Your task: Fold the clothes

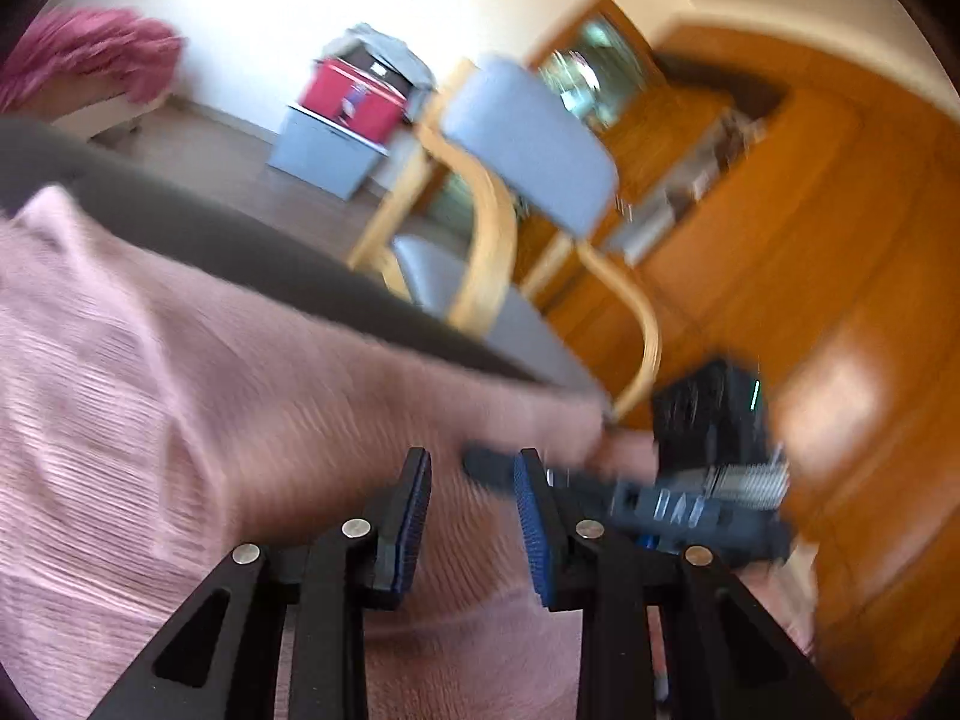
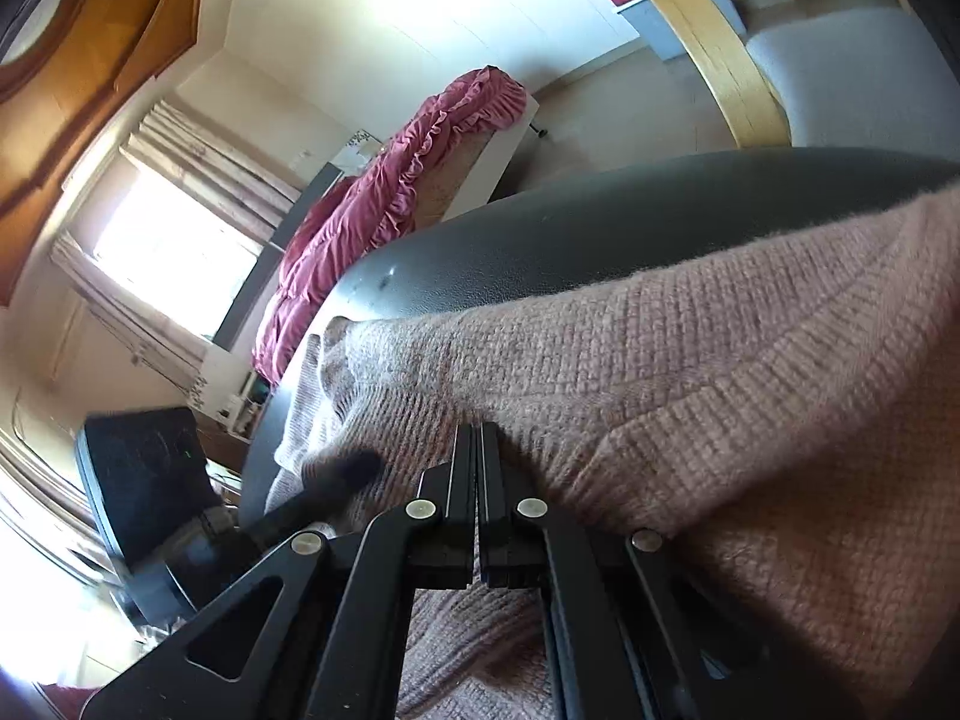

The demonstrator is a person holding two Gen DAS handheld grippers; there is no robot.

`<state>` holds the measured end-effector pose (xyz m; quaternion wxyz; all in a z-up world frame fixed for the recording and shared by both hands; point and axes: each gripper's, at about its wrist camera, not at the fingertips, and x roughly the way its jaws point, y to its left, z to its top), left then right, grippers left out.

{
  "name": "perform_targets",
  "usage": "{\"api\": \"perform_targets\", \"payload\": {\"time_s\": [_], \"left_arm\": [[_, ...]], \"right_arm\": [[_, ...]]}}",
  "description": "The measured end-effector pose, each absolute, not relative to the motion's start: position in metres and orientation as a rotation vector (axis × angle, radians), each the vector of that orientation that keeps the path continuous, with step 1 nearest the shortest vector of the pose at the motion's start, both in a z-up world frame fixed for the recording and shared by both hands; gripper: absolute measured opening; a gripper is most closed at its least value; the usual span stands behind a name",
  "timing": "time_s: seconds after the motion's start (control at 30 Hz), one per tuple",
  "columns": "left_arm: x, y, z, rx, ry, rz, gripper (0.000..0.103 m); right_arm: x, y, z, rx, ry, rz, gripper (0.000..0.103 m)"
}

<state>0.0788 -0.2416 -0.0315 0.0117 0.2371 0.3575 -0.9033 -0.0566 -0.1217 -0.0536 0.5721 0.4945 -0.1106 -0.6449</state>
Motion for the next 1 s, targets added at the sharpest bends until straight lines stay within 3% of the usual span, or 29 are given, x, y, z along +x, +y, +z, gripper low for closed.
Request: {"api": "perform_targets", "payload": {"time_s": [0.23, 0.37, 0.57, 0.63, 0.8, 0.93, 1.0], "left_arm": [[0.068, -0.318, -0.033, 0.878, 0.906, -2.58, 0.029], [0.076, -0.353, -0.04, 0.861, 0.815, -2.513, 0.023], [0.117, -0.417, -0.069, 0.632, 1.152, -2.294, 0.013], [0.125, -0.425, -0.073, 0.592, 1.19, -2.245, 0.003], [0.117, -0.414, -0.063, 0.657, 1.109, -2.225, 0.006], [0.123, -0.383, -0.034, 0.564, 1.084, -2.267, 0.021], [0.129, -0.355, -0.017, 0.473, 1.059, -2.334, 0.022]], "right_arm": [[-0.06, -0.124, -0.059, 1.156, -0.259, -1.5, 0.0], [-0.06, -0.125, -0.061, 1.158, -0.263, -1.492, 0.0], [-0.061, -0.131, -0.064, 1.16, -0.262, -1.483, 0.0], [-0.062, -0.135, -0.064, 1.16, -0.26, -1.481, 0.0], [-0.061, -0.138, -0.064, 1.161, -0.26, -1.48, 0.0], [-0.06, -0.137, -0.064, 1.161, -0.261, -1.48, 0.0], [-0.06, -0.137, -0.064, 1.161, -0.261, -1.48, 0.0]]}}
